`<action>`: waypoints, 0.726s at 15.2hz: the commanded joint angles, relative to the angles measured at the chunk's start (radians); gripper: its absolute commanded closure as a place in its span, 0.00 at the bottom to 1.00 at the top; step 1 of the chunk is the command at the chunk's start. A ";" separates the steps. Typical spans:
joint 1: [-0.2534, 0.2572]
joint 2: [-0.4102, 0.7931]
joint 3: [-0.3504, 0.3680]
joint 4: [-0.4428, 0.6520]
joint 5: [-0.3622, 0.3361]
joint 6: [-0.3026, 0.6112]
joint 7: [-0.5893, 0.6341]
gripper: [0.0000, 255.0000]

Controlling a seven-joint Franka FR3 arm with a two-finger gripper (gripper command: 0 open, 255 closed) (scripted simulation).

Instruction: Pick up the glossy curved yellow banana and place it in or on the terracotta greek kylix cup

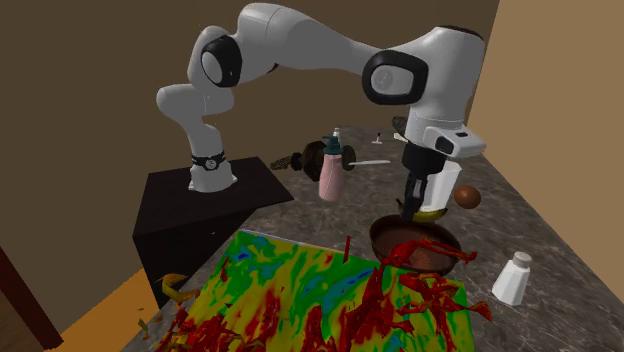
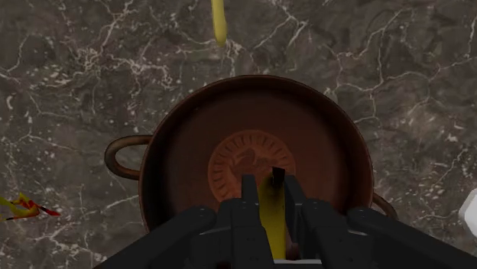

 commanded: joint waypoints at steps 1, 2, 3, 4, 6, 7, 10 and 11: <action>-0.002 0.007 -0.001 -0.013 -0.002 0.020 0.001 1.00; -0.002 0.011 -0.002 -0.020 -0.002 0.031 0.001 1.00; -0.002 0.015 -0.002 -0.026 -0.003 0.041 0.002 1.00; -0.003 0.020 -0.003 -0.031 -0.004 0.051 0.002 1.00; -0.003 0.030 -0.005 -0.040 -0.006 0.070 0.003 1.00; -0.003 0.035 -0.005 -0.045 -0.007 0.079 0.004 1.00; -0.003 0.038 -0.006 -0.047 -0.008 0.084 0.004 1.00; -0.003 0.038 -0.006 -0.047 -0.008 0.084 0.004 1.00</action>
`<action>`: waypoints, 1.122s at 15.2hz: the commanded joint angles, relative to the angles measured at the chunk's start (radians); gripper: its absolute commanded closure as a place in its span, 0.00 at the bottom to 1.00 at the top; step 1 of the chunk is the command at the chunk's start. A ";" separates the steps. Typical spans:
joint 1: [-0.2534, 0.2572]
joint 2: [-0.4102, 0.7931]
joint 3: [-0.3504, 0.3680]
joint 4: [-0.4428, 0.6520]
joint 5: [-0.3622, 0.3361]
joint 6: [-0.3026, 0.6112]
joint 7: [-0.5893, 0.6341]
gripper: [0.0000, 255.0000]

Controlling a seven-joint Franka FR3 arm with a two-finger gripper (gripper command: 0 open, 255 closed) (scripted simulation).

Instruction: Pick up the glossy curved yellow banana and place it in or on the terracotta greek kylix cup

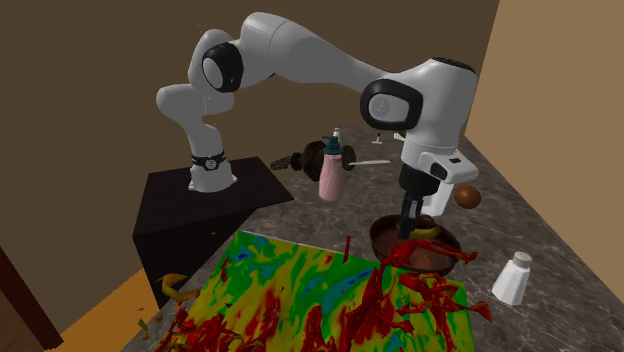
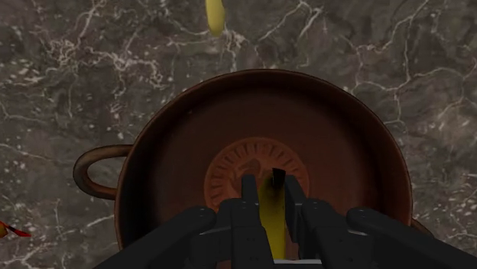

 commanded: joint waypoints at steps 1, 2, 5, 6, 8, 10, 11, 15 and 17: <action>0.000 0.000 0.000 -0.001 0.000 0.001 0.000 1.00; 0.000 0.000 0.000 -0.001 0.000 0.001 0.000 1.00; 0.000 0.000 0.000 -0.001 0.000 0.001 0.000 1.00; 0.000 0.000 0.000 -0.001 0.000 0.001 0.000 0.00; 0.000 0.000 0.000 -0.001 0.000 0.001 0.000 0.00; 0.000 0.000 0.000 -0.001 0.000 0.001 0.000 0.00; 0.000 0.000 0.000 -0.001 0.000 0.001 0.000 0.00; 0.010 -0.016 0.004 0.101 0.007 -0.114 -0.009 0.00; 0.010 -0.016 0.004 0.101 0.007 -0.114 -0.009 0.00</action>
